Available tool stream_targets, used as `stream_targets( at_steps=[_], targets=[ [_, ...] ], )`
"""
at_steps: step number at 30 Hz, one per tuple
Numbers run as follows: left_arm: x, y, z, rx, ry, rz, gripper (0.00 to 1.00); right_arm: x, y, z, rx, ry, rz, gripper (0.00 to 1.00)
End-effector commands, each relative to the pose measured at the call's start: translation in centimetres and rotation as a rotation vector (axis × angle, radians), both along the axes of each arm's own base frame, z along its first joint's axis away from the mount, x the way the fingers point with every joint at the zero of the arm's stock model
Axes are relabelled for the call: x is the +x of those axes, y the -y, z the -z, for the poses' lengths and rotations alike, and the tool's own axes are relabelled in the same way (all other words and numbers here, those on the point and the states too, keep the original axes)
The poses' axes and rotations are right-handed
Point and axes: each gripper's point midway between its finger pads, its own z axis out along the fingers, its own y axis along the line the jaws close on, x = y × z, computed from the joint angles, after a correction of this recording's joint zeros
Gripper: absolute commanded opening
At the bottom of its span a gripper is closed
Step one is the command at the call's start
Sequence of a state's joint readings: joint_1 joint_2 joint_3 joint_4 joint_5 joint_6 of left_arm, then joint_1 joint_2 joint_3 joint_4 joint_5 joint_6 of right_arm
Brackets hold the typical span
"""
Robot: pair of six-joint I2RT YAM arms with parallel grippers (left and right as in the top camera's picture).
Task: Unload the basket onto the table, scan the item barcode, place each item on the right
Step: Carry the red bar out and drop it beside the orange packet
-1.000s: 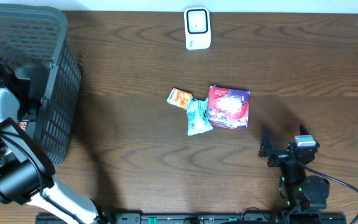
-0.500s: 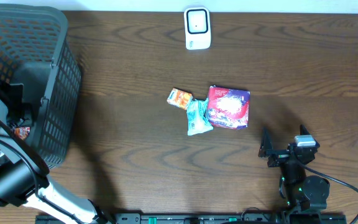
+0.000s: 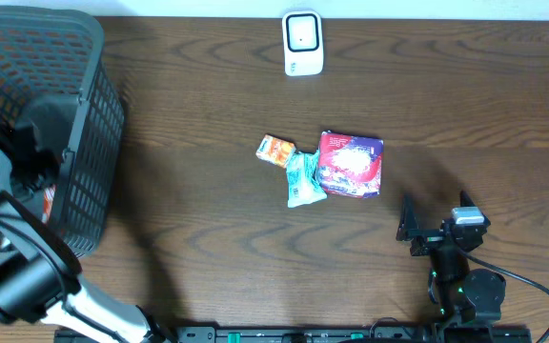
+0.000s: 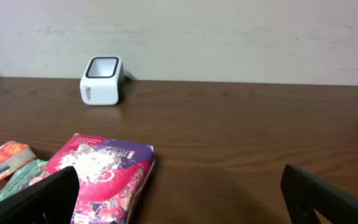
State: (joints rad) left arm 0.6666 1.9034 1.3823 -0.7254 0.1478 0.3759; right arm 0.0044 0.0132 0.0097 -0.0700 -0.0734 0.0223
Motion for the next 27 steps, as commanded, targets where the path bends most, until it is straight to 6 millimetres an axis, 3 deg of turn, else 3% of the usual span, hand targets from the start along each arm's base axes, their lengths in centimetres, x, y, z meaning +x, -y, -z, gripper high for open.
stream_targets(
  at_steps=[1,4,8,11,14,18,22,23,24,27],
  targets=[
    [6.0,0.7,-15.7,0.023,0.504,-0.124,0.07,0.0,-0.2,0.2,0.014,-0.006,-0.004,0.99],
    [7.1,2.5,-25.4,-0.036,0.821,-0.174,0.07,0.0,-0.2,0.2,0.014,-0.006,-0.004,0.99],
    [5.4,5.2,-36.9,-0.182,1.176,-0.291,0.07,0.0,-0.2,0.2,0.014,-0.006,-0.004,0.99],
    [3.4,9.0,-42.2,-0.300,1.315,-0.270,0.07,0.0,-0.2,0.2,0.014,-0.006,-0.004,0.99],
    [2.6,14.4,-44.7,-0.362,1.359,-0.138,0.07,0.0,-0.2,0.2,0.014,-0.006,-0.004,0.99],
    [3.1,23.0,-45.1,-0.495,1.318,0.075,0.07,0.0,-0.2,0.2,0.014,-0.006,-0.004,0.99],
    [4.3,31.5,-42.2,-0.552,1.197,0.316,0.07,0.0,-0.2,0.2,0.014,-0.006,-0.004,0.99],
    [4.7,33.5,-40.6,-0.550,1.143,0.369,0.08,0.0,-0.2,0.2,0.014,-0.006,-0.004,0.99],
    [5.2,36.2,-37.4,-0.528,1.037,0.429,0.07,0.0,-0.2,0.2,0.014,-0.006,-0.004,0.99],
    [6.3,38.8,-30.6,-0.445,0.821,0.424,0.08,0.0,-0.2,0.2,0.014,-0.006,-0.004,0.99]
  ],
)
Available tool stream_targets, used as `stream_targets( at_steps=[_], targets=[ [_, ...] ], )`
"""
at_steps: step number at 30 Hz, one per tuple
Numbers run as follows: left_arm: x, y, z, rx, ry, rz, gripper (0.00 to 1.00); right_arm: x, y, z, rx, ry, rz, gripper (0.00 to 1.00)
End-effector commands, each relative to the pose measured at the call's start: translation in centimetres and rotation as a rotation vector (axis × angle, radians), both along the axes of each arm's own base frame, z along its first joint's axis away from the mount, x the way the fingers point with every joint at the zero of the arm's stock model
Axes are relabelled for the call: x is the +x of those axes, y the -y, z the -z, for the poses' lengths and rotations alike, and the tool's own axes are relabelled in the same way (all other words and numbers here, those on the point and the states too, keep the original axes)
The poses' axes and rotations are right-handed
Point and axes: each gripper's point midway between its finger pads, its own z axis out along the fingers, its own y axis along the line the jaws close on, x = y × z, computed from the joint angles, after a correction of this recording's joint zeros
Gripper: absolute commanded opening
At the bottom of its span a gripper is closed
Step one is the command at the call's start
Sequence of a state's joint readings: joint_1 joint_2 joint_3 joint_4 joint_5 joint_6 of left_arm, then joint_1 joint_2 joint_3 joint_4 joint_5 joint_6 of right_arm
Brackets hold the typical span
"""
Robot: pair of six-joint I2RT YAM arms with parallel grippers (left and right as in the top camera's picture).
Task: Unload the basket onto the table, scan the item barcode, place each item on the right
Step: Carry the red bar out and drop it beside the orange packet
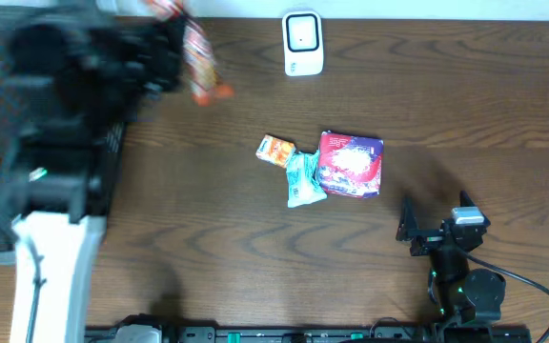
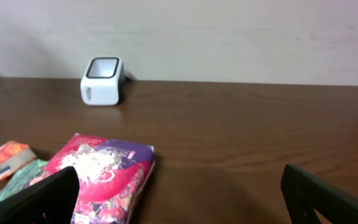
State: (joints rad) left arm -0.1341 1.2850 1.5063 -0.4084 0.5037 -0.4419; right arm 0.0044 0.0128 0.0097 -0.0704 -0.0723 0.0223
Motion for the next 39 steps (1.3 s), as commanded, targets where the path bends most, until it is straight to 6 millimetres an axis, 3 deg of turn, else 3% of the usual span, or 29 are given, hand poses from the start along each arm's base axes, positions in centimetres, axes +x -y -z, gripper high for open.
stream_targets(
  at_steps=[1,2,5,11,17,18,19,22,25,29,32,36,39],
  targets=[
    [1.7,2.7,8.0,0.213,-0.168,-0.007,0.07,0.0,-0.2,0.2,0.014,-0.006,-0.005,0.99],
    [2.0,3.5,11.1,0.267,-0.252,-0.011,0.07,0.0,-0.2,0.2,0.014,-0.006,-0.005,0.99],
    [1.7,6.4,16.6,0.338,-0.394,0.060,0.08,0.0,-0.2,0.2,0.014,-0.006,-0.005,0.99],
    [1.5,10.9,24.6,0.429,-0.547,0.165,0.08,0.0,-0.2,0.2,0.014,-0.006,-0.005,0.99],
    [1.1,12.4,29.9,0.484,-0.649,0.205,0.10,0.0,-0.2,0.2,0.014,-0.006,-0.005,0.99],
    [1.1,12.4,30.3,0.487,-0.658,0.205,0.15,0.0,-0.2,0.2,0.014,-0.006,-0.005,0.99],
    [1.1,12.4,30.4,0.489,-0.661,0.205,0.28,0.0,-0.2,0.2,0.014,-0.006,-0.005,0.99],
    [1.0,12.5,30.1,0.480,-0.657,0.212,0.51,0.0,-0.2,0.2,0.014,-0.006,-0.005,0.99],
    [0.7,13.0,28.2,0.443,-0.626,0.236,0.73,0.0,-0.2,0.2,0.014,-0.006,-0.005,0.99],
    [0.6,12.5,24.1,0.410,-0.538,0.221,0.81,0.0,-0.2,0.2,0.014,-0.006,-0.005,0.99],
    [0.3,11.2,19.9,0.368,-0.455,0.193,0.87,0.0,-0.2,0.2,0.014,-0.006,-0.005,0.99],
    [-1.0,8.1,14.4,0.318,-0.362,0.135,0.93,0.0,-0.2,0.2,0.014,-0.006,-0.005,0.99],
    [-2.9,4.5,11.0,0.292,-0.328,0.069,0.98,0.0,-0.2,0.2,0.014,-0.006,-0.005,0.99]
  ],
)
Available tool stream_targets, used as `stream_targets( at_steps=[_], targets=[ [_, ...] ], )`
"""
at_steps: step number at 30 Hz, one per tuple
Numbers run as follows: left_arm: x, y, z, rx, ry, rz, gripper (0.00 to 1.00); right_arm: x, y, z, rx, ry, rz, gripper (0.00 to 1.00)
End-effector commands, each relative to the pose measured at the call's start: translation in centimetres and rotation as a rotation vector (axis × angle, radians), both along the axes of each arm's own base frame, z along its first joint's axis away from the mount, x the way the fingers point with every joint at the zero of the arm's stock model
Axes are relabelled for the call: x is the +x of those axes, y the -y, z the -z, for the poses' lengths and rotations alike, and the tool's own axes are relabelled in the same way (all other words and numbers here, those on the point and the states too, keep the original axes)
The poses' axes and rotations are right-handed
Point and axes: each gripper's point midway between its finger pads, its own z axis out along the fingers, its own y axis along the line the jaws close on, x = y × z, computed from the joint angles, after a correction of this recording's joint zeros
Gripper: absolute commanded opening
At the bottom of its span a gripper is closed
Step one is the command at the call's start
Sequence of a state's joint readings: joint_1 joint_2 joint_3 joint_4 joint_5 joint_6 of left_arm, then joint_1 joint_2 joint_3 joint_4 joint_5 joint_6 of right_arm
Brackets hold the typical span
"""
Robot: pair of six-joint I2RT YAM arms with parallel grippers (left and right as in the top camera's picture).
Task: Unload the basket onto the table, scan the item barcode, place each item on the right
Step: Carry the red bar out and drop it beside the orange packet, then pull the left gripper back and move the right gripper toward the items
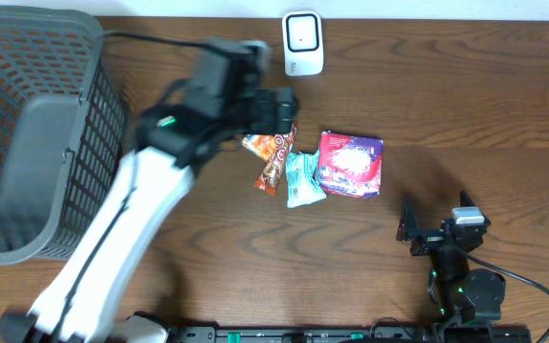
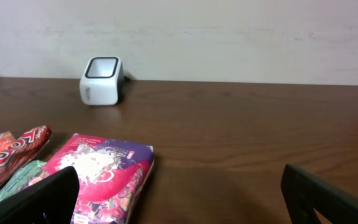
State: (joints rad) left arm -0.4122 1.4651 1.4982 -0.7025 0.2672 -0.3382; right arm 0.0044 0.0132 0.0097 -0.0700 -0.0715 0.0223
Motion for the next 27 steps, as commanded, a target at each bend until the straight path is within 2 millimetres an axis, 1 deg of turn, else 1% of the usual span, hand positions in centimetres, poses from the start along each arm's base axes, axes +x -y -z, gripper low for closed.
stream_targets(
  at_steps=[1,4,9,10,12,14,16,25,27],
  targets=[
    [-2.0,-3.8,-3.6,-0.021,0.058,-0.063,0.98,0.0,-0.2,0.2,0.014,-0.006,-0.006,0.99],
    [-4.7,-7.4,-4.9,-0.014,0.046,-0.137,0.98,0.0,-0.2,0.2,0.014,-0.006,-0.006,0.99],
    [-9.3,-12.9,-4.9,0.072,-0.002,-0.297,0.98,0.0,-0.2,0.2,0.014,-0.006,-0.006,0.99],
    [-10.1,-13.9,-4.8,0.096,-0.010,-0.329,0.98,0.0,-0.2,0.2,0.014,-0.006,-0.006,0.99],
    [-11.4,-15.2,-4.6,0.133,-0.022,-0.370,0.98,0.0,-0.2,0.2,0.014,-0.006,-0.006,0.99],
    [-12.7,-15.9,-4.4,0.162,-0.033,-0.391,0.98,0.0,-0.2,0.2,0.014,-0.006,-0.006,0.99],
    [-13.2,-16.1,-4.3,0.169,-0.040,-0.395,0.98,0.0,-0.2,0.2,0.014,-0.006,-0.006,0.99],
    [-13.5,-16.1,-4.0,0.175,-0.058,-0.393,0.98,0.0,-0.2,0.2,0.016,-0.005,-0.009,0.99],
    [-13.4,-16.1,-4.0,0.176,-0.060,-0.393,0.98,-0.1,-1.0,0.1,0.074,-0.007,-0.050,0.99]
  ],
)
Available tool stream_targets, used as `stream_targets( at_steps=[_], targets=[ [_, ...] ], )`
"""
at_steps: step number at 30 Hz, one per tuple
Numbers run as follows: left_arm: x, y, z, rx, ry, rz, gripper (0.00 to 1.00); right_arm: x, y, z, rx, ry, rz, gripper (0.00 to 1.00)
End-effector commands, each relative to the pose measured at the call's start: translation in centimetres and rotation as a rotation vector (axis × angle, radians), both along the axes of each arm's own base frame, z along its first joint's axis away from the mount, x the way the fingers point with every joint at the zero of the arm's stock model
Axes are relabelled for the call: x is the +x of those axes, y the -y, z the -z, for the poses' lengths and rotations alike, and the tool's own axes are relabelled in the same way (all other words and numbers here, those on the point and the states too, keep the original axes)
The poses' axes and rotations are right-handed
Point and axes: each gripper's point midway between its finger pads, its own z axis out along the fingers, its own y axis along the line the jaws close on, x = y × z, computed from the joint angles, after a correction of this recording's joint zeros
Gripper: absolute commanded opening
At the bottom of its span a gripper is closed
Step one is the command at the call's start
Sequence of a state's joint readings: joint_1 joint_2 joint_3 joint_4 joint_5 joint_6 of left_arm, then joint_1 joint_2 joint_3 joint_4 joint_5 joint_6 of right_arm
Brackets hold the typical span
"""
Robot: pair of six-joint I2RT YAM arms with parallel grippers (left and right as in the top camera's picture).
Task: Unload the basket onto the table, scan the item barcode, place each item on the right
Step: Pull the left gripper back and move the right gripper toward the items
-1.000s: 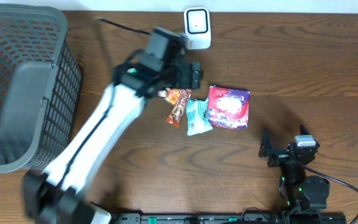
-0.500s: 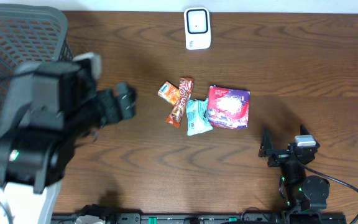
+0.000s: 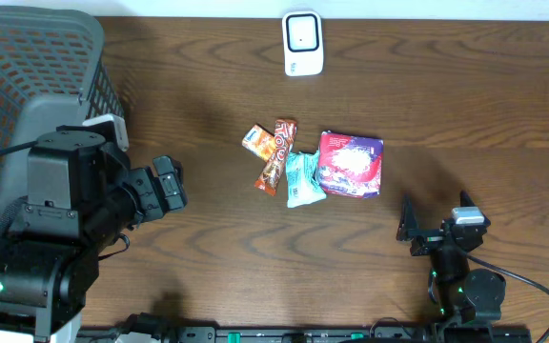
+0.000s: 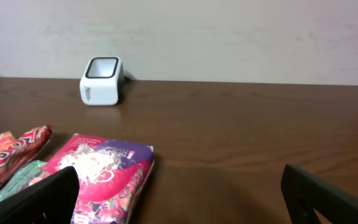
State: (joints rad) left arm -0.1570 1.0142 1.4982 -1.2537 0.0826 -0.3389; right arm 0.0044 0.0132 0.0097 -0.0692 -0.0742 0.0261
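The white barcode scanner (image 3: 302,43) stands at the table's far edge, also in the right wrist view (image 4: 102,81). A red-orange candy bar (image 3: 276,155) lies mid-table between a small orange packet (image 3: 254,139) and a teal packet (image 3: 302,179), with a pink-purple bag (image 3: 350,164) on the right. My left gripper (image 3: 168,184) hangs open and empty well to the left of the pile. Parked near the front right, my right gripper (image 3: 408,229) is wide open, its fingers (image 4: 48,196) at the frame's lower corners beside the bag (image 4: 101,177).
A dark mesh basket (image 3: 74,67) fills the far left corner, with the bulk of my left arm in front of it. The right arm's base and cables sit at the front edge. A pale wall rises behind the scanner.
The left gripper was at the pile with the candy bar in it. Now the bar lies on the table and the left arm has drawn back to the left, open. The right arm has not moved.
My left arm was first down by the basket, with three packets mid-table. Then it was up near the far left holding a red-orange bar. Then it was at the pile with the bar. Now the bar rests among the packets and the gripper is away.
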Motion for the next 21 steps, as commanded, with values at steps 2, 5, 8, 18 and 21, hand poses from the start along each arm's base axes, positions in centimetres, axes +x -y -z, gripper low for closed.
stream_targets(
  at_steps=[2,5,8,18,21],
  targets=[
    [0.1,-0.4,0.1,0.019,-0.004,-0.010,0.98,-0.3,-2.2,0.0,0.228,-0.026,-0.105,0.99],
    [0.1,-0.4,0.1,0.019,-0.003,-0.010,0.98,-1.0,-4.9,-0.5,0.581,-0.106,-0.244,0.99],
    [0.1,-0.4,0.1,0.019,-0.003,-0.010,0.98,-2.8,-8.2,-0.7,0.919,-0.285,-0.416,0.99],
    [0.1,-0.4,0.1,0.019,-0.003,-0.010,0.98,-6.4,-9.5,-12.1,1.019,0.047,-0.758,0.99],
    [0.1,-0.4,0.1,0.019,-0.003,-0.010,0.98,-7.3,-8.1,-16.1,0.979,0.227,-0.739,0.99]
  ],
)
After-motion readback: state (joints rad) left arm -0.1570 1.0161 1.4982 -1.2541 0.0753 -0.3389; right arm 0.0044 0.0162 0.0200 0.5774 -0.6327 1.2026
